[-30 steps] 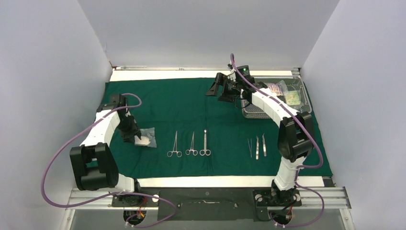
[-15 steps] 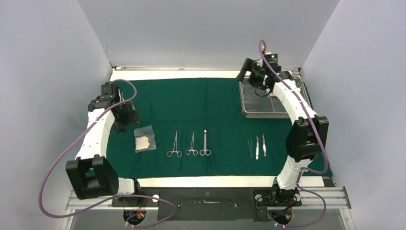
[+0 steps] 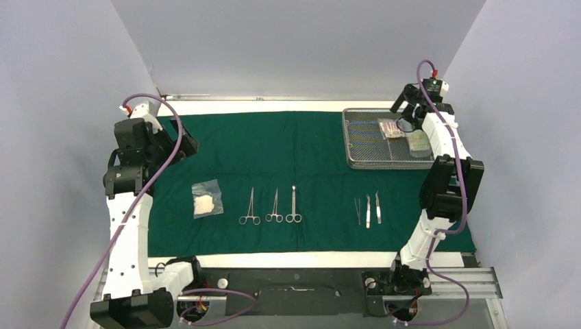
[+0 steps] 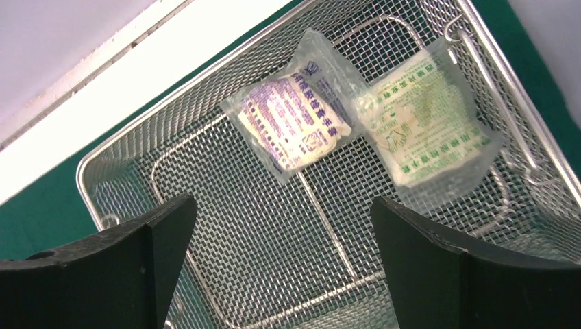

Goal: Open and lay out the surgical kit
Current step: Pick up the medical item from the container.

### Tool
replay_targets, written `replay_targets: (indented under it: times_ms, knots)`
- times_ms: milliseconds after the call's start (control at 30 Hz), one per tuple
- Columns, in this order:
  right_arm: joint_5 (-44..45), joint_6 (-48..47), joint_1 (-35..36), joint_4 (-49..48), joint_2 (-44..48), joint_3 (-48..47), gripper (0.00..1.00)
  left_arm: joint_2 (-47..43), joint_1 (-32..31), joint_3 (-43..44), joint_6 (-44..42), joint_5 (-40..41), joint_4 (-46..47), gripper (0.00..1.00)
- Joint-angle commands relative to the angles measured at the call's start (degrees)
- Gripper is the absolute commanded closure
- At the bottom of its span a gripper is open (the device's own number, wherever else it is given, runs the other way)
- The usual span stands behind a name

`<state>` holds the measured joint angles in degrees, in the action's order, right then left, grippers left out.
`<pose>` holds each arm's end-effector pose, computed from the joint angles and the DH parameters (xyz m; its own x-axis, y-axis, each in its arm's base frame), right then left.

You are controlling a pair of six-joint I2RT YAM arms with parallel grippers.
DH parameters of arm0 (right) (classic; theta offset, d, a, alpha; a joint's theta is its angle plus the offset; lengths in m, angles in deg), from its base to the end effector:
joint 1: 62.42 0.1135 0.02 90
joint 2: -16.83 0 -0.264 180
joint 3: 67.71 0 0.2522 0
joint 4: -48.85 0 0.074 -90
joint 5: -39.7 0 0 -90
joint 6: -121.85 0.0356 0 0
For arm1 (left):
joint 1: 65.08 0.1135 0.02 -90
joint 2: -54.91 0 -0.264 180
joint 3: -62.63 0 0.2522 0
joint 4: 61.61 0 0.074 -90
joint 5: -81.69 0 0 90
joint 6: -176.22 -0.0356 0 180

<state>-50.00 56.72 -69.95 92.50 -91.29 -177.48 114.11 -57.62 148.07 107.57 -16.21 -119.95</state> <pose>0.4319 -0.0573 0.2983 -0.5451 0.4963 -0.6757 0.4014 0.8621 0.3094 0.2025 0.0216 0.3937 -0.4860 -0.4273 -0.7624 -0.2041 0.9037 -0.3764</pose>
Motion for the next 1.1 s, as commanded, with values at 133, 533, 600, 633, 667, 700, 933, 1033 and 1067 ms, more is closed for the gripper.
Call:
replay_targets:
  times_ms: [133,533,600,633,667,700,933,1033,1067]
  knots:
    - [-12.5,19.84,-6.98,-11.02,-7.95,1.36,0.09,1.19,0.1,0.57,0.46,-2.21,3.76,0.04]
    - [-15.56,27.8,-8.33,-8.09,-19.09,-5.22,0.29,3.13,0.11,-0.78,2.54,-5.73,6.51,0.03]
    - [-16.03,28.9,-8.38,-10.65,-19.36,-3.53,0.35,3.3,0.1,-0.97,2.65,-5.66,6.57,0.03]
    - [-16.36,29.46,-8.44,-11.62,-19.47,-2.82,0.38,3.42,0.12,-0.98,2.72,-5.71,6.55,0.03]
    - [-16.74,29.8,-8.46,-12.39,-19.69,-2.27,0.41,3.54,0.1,-1.05,2.78,-5.72,6.58,0.03]
    - [-17.07,30.0,-8.47,-12.65,-19.89,-2.06,0.46,3.68,0.13,-1.06,2.89,-5.66,6.6,0.03]
    - [-16.9,29.45,-8.55,-12.22,-19.97,-0.21,0.54,3.83,0.12,-1.08,3.52,-5.28,6.46,0.03]
    - [-16.07,28.65,-8.55,-10.79,-20.02,-0.42,0.53,3.92,0.14,-0.96,3.78,-5.08,6.3,0.03]
    - [-15.4,28.36,-8.55,-9.81,-20.09,-0.65,0.52,3.91,0.1,-0.93,3.84,-4.96,6.15,0.03]
